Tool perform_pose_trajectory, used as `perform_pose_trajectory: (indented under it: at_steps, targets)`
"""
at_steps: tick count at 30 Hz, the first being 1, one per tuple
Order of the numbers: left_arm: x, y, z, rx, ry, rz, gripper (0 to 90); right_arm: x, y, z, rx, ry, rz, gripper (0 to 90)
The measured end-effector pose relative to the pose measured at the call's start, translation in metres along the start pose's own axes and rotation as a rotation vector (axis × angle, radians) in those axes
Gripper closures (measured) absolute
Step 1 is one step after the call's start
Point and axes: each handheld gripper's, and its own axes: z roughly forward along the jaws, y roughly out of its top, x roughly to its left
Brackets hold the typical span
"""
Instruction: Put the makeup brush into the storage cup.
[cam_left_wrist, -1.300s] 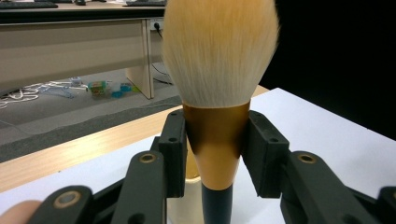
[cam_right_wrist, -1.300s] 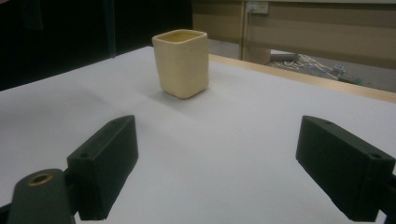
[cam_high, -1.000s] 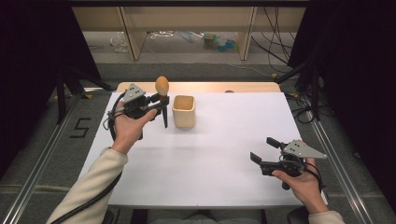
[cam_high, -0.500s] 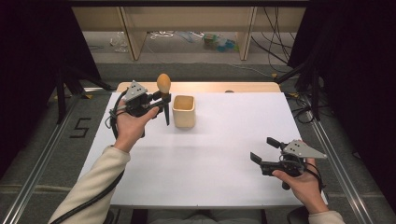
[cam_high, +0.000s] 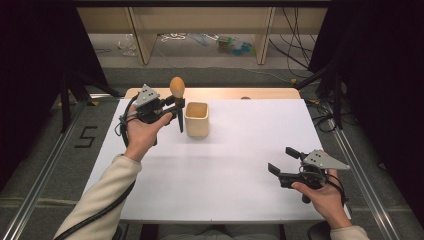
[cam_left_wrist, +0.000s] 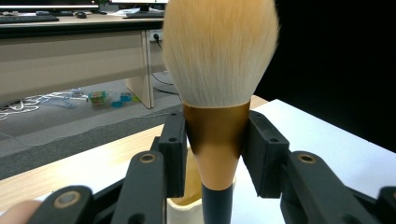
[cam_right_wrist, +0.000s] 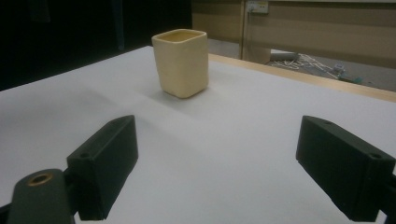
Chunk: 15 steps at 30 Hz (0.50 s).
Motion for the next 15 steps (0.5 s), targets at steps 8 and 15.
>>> perform_pose_trajectory:
  at_steps: [8,15]
  targets:
    - [-0.0014,0.0021,0.0029,-0.005,-0.004,0.009,62.4,-0.0001,-0.0001,0.0002,-0.001,0.002,0.001,13.9]
    - [-0.0028,0.0040,0.0043,-0.012,-0.008,0.005,62.5,-0.0002,-0.0001,0.0001,-0.001,0.003,0.002,13.9]
